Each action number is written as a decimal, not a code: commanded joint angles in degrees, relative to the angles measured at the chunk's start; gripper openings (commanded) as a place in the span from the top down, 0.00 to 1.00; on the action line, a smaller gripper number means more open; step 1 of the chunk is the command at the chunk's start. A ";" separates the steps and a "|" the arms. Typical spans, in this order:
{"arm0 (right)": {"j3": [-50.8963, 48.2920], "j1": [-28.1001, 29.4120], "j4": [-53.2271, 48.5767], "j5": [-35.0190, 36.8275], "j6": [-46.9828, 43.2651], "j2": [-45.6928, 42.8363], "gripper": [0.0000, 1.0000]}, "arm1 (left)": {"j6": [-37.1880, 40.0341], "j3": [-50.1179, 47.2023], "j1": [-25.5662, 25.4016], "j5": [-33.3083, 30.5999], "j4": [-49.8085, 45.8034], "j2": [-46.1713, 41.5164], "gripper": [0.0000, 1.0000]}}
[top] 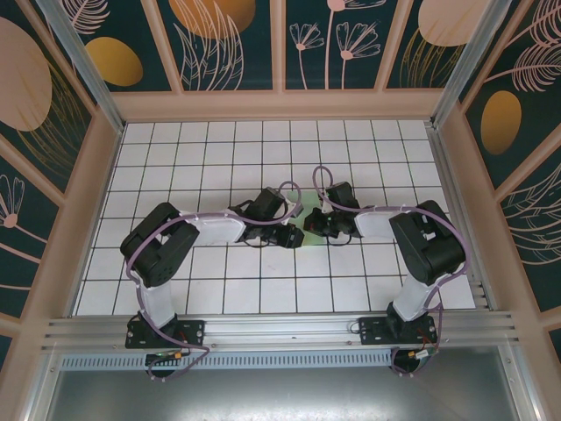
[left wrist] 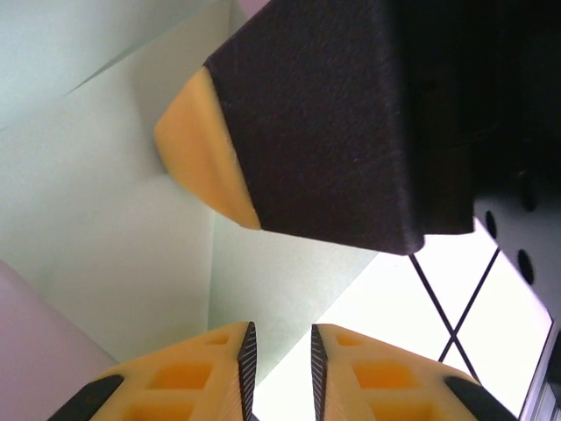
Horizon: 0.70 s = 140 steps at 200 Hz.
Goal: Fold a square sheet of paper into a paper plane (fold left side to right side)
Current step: Fold the triangle a second time at the center of the table.
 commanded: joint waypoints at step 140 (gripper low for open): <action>-0.54 0.07 -2.78 0.58 -2.51 -2.44 1.00 | -0.93 -5.96 0.15 -3.47 1.86 1.13 0.81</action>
